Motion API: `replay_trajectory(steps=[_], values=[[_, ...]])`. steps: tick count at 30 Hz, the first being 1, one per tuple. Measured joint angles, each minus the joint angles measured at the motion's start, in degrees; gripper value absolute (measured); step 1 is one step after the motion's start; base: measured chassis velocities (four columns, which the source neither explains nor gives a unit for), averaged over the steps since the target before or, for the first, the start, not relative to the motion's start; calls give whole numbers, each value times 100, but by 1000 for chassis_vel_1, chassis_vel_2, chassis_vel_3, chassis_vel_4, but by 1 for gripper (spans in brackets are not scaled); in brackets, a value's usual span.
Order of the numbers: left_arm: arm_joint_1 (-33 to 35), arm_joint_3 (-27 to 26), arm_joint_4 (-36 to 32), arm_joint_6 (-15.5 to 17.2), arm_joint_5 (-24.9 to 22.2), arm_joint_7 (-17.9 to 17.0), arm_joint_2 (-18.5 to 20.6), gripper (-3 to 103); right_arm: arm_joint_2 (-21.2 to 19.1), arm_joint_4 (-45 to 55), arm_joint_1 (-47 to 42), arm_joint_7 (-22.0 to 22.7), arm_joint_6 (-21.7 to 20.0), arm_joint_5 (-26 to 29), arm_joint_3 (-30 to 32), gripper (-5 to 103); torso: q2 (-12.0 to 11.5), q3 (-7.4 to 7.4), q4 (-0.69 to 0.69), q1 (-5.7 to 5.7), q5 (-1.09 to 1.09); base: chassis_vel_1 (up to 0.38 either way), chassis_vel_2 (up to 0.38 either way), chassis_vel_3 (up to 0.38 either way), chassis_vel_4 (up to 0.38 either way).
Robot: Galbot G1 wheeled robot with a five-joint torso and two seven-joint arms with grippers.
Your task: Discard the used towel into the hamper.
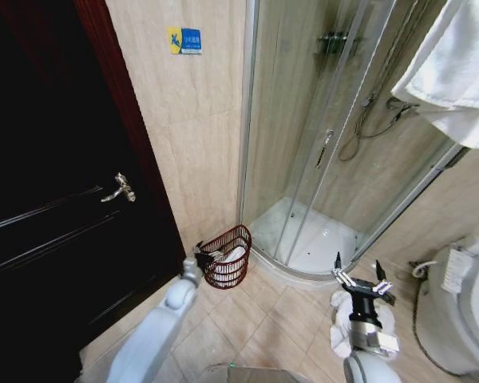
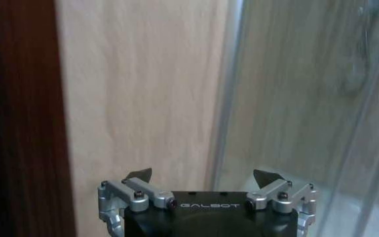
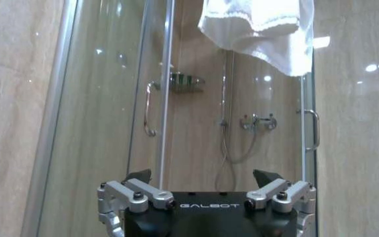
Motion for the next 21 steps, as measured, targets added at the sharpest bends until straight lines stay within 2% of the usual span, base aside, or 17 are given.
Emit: replay_trajectory(steps=[1,2,5,6,10,11,14,21], values=[[187,-149,-317,19,55,-2,-34,100,-10,89,-12,-11,-31,32,-9,100,0,0,-1,0,0,0,0,0,0],[187,-149,-317,19,55,-2,-34,100,-10,89,-12,-11,-31,32,-9,100,0,0,-1,0,0,0,0,0,0],[823,-598,-1239,54,328,-14,-217,100,-50,364,-56,-100,-118,141,-7,100,0,0,-2,0,1,0,0,0,0],[823,-598,-1239,54,328,-14,-217,100,-50,364,-56,-100,-118,141,-7,100,0,0,-2,0,1,0,0,0,0],[1620,-1186,-2030,16,726,100,-515,100,-94,661,-81,-224,-255,263,-11,100,0,-1,0,0,-1,0,0,0,0],[1620,-1186,-2030,16,726,100,-515,100,-94,661,-81,-224,-255,263,-11,100,0,-1,0,0,-1,0,0,0,0],[2081,-1633,-2549,-40,883,218,-775,100,-104,943,-95,-300,-494,287,-23,100,0,0,1,0,0,0,0,0,0],[2526,-1866,-3086,-102,1150,422,-1213,100,-148,1203,-73,-347,-766,362,-48,100,0,0,-2,0,1,0,0,0,0]])
